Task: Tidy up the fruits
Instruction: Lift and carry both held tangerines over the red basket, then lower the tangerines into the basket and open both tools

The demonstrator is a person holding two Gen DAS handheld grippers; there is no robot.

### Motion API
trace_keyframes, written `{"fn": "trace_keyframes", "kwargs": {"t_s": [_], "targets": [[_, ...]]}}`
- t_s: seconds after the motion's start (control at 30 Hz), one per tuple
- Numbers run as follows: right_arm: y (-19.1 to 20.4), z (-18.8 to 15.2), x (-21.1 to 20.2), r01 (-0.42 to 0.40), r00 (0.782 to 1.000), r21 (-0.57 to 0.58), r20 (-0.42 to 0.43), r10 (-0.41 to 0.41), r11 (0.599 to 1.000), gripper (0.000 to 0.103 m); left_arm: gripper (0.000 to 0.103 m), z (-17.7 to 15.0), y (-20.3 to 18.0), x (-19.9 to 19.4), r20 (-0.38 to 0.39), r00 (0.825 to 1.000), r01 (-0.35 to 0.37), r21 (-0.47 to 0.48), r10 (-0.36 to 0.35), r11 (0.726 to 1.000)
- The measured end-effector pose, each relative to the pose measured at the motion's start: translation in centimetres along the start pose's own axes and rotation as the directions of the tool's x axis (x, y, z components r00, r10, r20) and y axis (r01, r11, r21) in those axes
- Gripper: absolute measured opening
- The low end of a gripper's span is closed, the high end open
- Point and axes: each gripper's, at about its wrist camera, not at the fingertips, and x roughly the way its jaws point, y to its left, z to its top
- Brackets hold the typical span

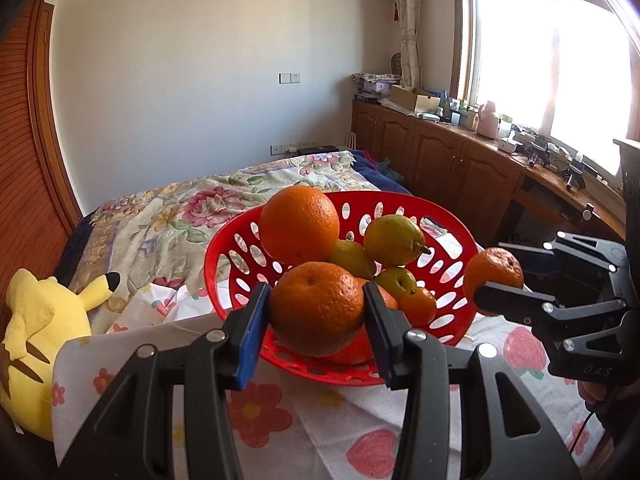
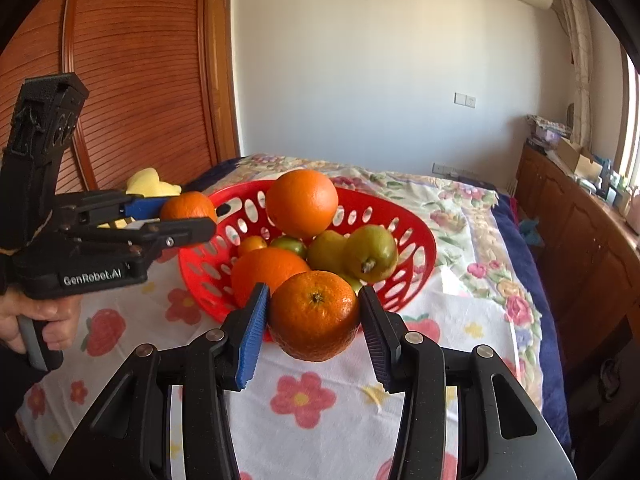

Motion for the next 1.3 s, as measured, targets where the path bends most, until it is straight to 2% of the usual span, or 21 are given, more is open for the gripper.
{"fn": "trace_keyframes", "kwargs": {"t_s": [0.37,0.77,1.1,1.17,1.3], "targets": [[-0.6,1.7,3.6,0.016,1.000,-0.058,-0.011,-0.016,0.998,0.046,0.045,-0.6,0.0,2.6,-0.036,0.999,-0.008,-0.007,0.007,1.000],[-0.1,3.1,7.3,-0.014,0.999,-0.053,-0.034,0.013,0.998,0.046,0.047,-0.6,0.3,3.4,-0.052,0.998,-0.020,-0.015,0.019,1.000],[-0.1,2.5,7.9,-0.018,0.998,-0.032,-0.057,0.016,0.999,0.047,0.052,-0.7,0.1,2.0,-0.029,0.999,-0.042,-0.019,0.041,0.999],[-0.1,2.5,7.7,-0.012,0.999,-0.030,-0.050,0.011,0.999,0.050,0.053,-0.8,0.0,1.6,-0.025,0.999,-0.048,-0.019,0.047,0.999],[0.0,2.6,6.9,-0.015,0.999,-0.022,-0.037,0.014,1.000,0.049,0.055,-1.2,-0.3,0.8,-0.019,0.998,-0.058,-0.016,0.058,0.998]]}}
